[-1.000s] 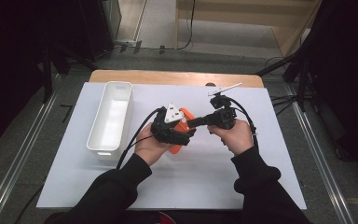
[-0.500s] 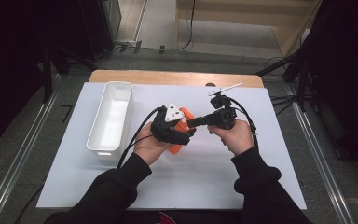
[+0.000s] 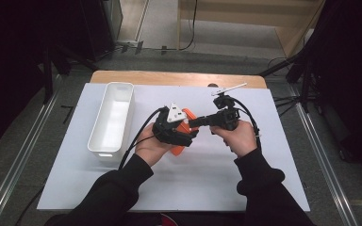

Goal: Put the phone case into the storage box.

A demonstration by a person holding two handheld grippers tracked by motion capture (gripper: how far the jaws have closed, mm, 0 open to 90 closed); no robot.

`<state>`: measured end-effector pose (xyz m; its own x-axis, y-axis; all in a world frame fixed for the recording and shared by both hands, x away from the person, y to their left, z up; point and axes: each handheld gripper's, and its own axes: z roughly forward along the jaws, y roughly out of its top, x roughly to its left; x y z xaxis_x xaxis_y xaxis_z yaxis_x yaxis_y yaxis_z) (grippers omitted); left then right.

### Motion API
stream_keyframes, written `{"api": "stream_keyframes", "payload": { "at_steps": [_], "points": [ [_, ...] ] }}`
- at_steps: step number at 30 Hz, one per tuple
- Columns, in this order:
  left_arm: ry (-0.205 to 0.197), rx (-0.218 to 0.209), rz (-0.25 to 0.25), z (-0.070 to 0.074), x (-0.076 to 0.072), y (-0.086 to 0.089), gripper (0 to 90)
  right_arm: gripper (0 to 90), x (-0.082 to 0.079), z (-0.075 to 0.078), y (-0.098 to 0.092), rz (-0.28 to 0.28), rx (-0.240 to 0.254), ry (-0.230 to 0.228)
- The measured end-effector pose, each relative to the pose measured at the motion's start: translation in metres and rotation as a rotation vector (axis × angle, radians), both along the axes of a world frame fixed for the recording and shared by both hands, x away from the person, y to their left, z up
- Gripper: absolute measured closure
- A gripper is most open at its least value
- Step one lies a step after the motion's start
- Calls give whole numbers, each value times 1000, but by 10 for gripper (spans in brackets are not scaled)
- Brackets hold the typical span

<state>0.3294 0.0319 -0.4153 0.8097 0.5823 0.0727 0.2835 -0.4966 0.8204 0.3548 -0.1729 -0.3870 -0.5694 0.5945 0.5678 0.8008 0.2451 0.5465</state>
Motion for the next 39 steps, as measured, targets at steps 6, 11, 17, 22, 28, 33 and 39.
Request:
{"api": "stream_keyframes", "payload": {
  "at_steps": [6,11,17,22,28,33,39],
  "points": [
    [30,-9,2,2,2,3,161,582,-1,5,-6,-17,21,-22],
    [51,-20,6,3,4,6,161,539,0,9,-15,-26,30,-48],
    [90,-54,9,8,6,13,161,490,1,9,-24,-43,22,-66],
    [109,-75,8,13,7,18,161,456,2,8,-29,-48,6,-79],
    [148,-109,3,18,8,25,161,435,3,3,-31,-46,-13,-115],
    [158,-119,-2,20,8,28,160,407,2,-2,-31,-40,-36,-142],
    [183,-138,-11,23,9,31,160,391,2,-7,-29,-30,-52,-169]
  ]
}}
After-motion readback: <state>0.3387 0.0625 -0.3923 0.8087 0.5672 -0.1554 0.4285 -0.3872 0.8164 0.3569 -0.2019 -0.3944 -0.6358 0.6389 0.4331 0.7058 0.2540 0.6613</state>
